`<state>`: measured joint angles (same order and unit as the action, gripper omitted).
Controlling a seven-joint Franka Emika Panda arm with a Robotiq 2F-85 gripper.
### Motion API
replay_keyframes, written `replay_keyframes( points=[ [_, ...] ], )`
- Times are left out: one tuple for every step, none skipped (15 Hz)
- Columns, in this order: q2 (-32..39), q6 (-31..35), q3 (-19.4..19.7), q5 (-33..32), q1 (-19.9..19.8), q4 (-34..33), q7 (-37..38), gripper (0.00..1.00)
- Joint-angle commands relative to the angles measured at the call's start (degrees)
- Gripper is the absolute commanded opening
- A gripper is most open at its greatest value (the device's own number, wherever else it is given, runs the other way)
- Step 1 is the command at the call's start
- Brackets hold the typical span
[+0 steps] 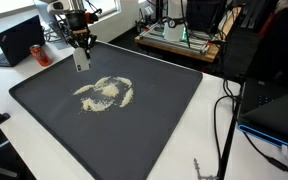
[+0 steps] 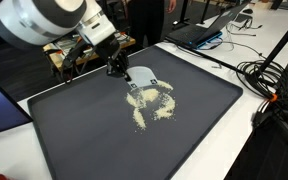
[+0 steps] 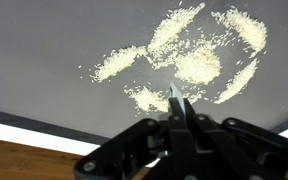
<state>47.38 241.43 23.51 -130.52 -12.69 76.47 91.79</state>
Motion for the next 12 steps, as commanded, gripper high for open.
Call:
replay_keyframes(
  points=[
    [4.73, 1.95, -3.39, 4.88, -5.9, -4.29, 3.47, 0.01],
    [5.49, 2.03, -3.66, 5.94, -6.89, -4.66, 4.21, 0.01],
    [6.11, 2.11, -3.73, 7.08, -7.73, -4.93, 5.03, 0.01],
    [6.67, 2.12, -3.77, 8.26, -8.47, -5.17, 5.73, 0.01],
    [7.02, 2.03, -3.89, 9.64, -9.16, -5.31, 6.16, 0.01],
    [7.11, 2.12, -2.66, 12.22, -8.78, -4.38, 5.49, 0.01],
    [7.16, 2.04, -2.74, 13.58, -9.17, -4.13, 5.38, 0.01],
    [7.02, 1.91, -2.61, 14.63, -9.22, -3.44, 5.23, 0.01],
    [6.71, 1.42, -2.55, 15.67, -9.27, -2.5, 5.22, 0.01],
    [5.78, 0.33, -2.24, 16.44, -8.95, -0.54, 5.35, 0.01],
    [4.29, -1.89, -1.12, 16.26, -7.79, 2.09, 6.57, 0.01],
    [3.48, -3.02, -0.98, 16.53, -7.48, 3.77, 6.41, 0.01]
  ],
)
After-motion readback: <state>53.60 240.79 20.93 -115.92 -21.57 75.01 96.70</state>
